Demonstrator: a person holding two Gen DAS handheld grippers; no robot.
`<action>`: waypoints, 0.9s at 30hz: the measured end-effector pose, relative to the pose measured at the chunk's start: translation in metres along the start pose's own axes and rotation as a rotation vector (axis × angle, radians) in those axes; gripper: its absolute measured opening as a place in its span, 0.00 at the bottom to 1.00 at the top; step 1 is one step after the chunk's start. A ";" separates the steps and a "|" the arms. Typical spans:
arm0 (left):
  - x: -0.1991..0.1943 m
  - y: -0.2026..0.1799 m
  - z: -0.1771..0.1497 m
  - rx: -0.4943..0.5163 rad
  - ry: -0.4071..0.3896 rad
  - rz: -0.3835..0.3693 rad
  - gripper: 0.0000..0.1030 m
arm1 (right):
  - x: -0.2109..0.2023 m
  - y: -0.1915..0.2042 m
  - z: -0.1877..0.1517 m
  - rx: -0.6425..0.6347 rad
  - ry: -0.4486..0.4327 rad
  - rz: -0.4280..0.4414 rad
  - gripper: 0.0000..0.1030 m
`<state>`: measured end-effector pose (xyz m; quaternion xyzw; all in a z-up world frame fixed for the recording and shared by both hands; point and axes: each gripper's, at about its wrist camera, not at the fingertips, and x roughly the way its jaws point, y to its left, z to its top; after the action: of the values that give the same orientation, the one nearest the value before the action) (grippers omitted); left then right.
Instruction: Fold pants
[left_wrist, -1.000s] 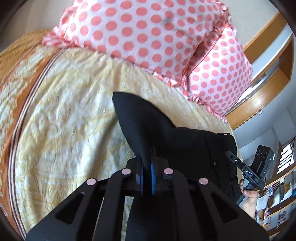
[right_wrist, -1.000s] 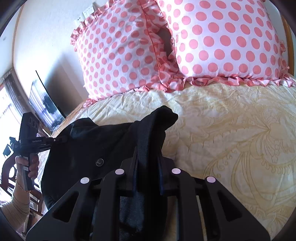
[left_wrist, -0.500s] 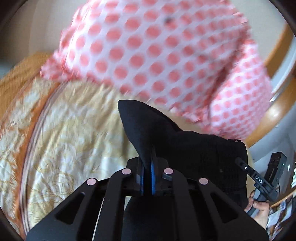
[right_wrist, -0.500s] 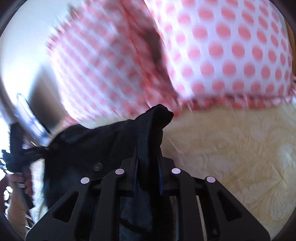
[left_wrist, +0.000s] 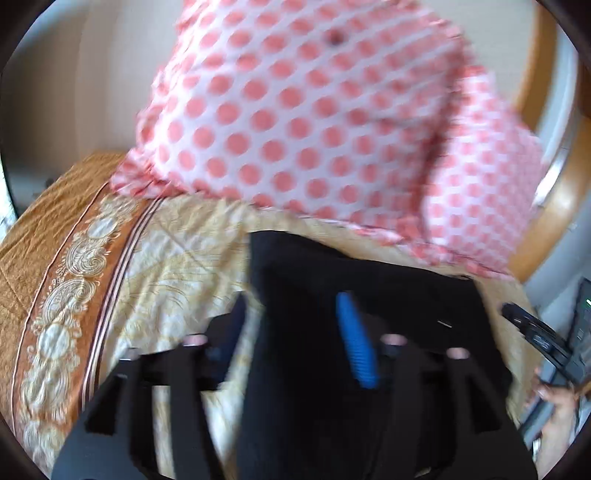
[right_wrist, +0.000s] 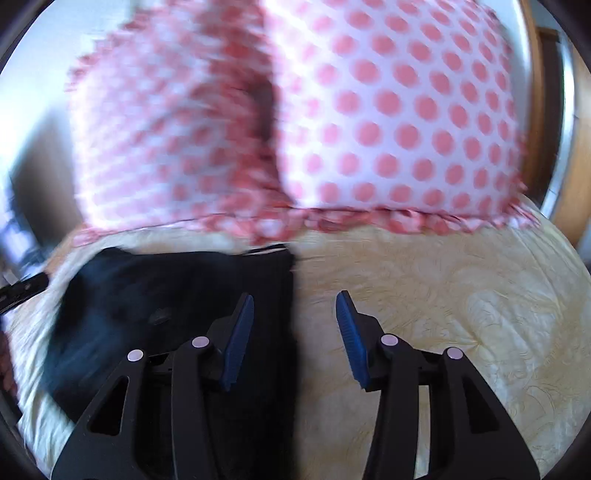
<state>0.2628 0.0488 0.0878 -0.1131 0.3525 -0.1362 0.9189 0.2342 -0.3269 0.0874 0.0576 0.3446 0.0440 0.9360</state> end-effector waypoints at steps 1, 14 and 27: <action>-0.009 -0.006 -0.006 0.016 0.004 -0.024 0.72 | -0.008 0.009 -0.005 -0.036 0.007 0.036 0.47; 0.026 -0.052 -0.088 0.171 0.209 0.058 0.84 | 0.007 0.067 -0.063 -0.220 0.183 0.035 0.52; -0.090 -0.063 -0.158 0.188 -0.049 0.171 0.98 | -0.096 0.065 -0.137 -0.046 -0.069 0.010 0.88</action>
<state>0.0809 0.0015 0.0478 0.0008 0.3238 -0.0869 0.9421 0.0693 -0.2636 0.0541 0.0393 0.3107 0.0546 0.9481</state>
